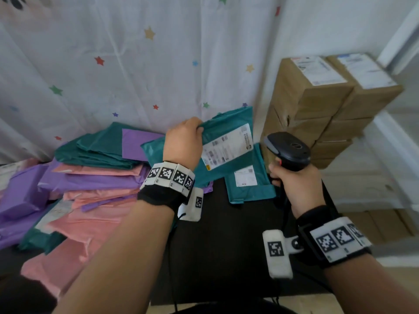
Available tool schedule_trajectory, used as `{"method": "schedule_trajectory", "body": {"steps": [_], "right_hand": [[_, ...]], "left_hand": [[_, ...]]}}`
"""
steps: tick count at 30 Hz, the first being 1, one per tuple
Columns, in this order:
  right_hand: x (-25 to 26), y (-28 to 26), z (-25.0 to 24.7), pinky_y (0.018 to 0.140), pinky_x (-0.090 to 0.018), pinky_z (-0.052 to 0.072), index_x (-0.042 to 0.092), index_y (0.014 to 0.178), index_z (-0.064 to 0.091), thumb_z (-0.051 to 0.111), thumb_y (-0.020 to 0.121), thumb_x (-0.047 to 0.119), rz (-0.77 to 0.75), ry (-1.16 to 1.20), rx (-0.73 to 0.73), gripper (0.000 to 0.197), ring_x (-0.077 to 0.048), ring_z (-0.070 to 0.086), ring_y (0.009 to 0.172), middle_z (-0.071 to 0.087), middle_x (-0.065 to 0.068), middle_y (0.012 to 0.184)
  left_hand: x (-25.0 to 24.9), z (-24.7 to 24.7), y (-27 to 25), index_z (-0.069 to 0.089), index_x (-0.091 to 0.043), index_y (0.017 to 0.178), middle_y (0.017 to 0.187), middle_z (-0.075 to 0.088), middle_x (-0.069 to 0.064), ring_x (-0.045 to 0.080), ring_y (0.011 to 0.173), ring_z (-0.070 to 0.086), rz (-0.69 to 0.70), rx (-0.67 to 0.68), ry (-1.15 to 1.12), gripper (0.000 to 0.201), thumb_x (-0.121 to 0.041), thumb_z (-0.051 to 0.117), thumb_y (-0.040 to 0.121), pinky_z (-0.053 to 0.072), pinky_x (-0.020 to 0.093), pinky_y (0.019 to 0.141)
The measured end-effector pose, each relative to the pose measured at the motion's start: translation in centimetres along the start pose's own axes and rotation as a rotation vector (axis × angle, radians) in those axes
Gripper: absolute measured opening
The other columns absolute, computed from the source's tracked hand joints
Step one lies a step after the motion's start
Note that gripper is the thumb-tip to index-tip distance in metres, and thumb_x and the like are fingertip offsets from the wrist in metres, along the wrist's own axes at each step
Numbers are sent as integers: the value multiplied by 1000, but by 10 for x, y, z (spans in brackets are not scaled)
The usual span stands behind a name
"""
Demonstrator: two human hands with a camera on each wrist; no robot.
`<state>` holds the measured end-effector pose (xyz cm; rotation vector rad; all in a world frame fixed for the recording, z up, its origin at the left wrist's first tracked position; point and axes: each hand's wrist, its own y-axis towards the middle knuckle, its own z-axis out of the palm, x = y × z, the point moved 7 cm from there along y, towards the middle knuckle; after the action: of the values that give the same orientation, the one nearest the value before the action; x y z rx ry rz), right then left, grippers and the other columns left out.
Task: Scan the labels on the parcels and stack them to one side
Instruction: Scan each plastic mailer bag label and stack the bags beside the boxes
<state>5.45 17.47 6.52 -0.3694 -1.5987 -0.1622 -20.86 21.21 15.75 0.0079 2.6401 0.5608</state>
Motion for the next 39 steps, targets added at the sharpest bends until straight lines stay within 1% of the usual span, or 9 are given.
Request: {"method": "schedule_trajectory", "body": {"steps": [4,8,12,17,22,25,27,34,39], "right_hand": [[18,4,-15,78,-35,56,25,80,68,81,78,17,-122,-88,-13,15,-12,71,82,73,7,80],[18,2,-14,57,-20,54,26,80,69,80,77,13,-100,-138,88,18,-2,71,69,74,10,74],[8,-1,-16,63,-36,60,15,78,69,74,75,0,-41,-171,86,16,-17,74,69,75,-5,74],[-6,-4,-24,52,-29,56,12,83,70,74,76,1,45,39,-72,13,-17,74,62,75,-1,69],[-7,-2,-37,48,-22,53,16,78,67,75,73,0,64,199,-251,18,-10,73,64,74,8,67],[-10,-4,-38,53,-22,55,15,89,69,76,68,3,63,255,-286,25,-9,74,69,75,5,76],[-14,-4,-36,57,-25,57,11,99,70,77,66,6,77,271,-278,34,-11,75,72,76,1,84],[-22,-1,-32,63,-22,58,12,90,67,73,79,-1,68,224,-200,18,-11,75,79,74,-5,93],[-35,-6,-21,77,-34,59,12,110,66,79,81,18,93,50,-125,32,-17,73,87,73,-6,101]], "left_hand": [[-30,27,-18,65,-7,109,97,68,14,32,90,61,148,176,26,22,-15,48,96,42,38,81],[-55,45,-32,67,-8,106,93,69,11,29,87,61,249,271,7,21,-13,49,95,43,35,80],[-65,42,-36,70,-6,98,89,69,12,32,87,60,299,191,-27,17,-10,55,91,41,38,83],[-45,36,-47,55,-5,125,124,55,16,35,112,48,-15,-44,-37,40,-10,58,85,37,42,95],[-9,87,-87,50,0,115,120,54,19,36,110,53,-498,323,-149,43,-39,49,95,40,41,93],[-18,120,-109,57,1,113,113,62,19,33,106,60,-467,726,-119,68,-57,25,98,46,41,92],[-30,130,-115,57,-1,113,108,63,13,30,97,64,-485,818,-368,67,-57,26,97,52,43,89],[-16,125,-97,46,-4,125,120,63,11,28,101,65,-772,464,-1139,35,-8,58,92,56,50,81],[3,108,-78,49,-11,112,112,65,12,32,104,64,-640,304,-1105,29,5,57,89,52,50,91]]}}
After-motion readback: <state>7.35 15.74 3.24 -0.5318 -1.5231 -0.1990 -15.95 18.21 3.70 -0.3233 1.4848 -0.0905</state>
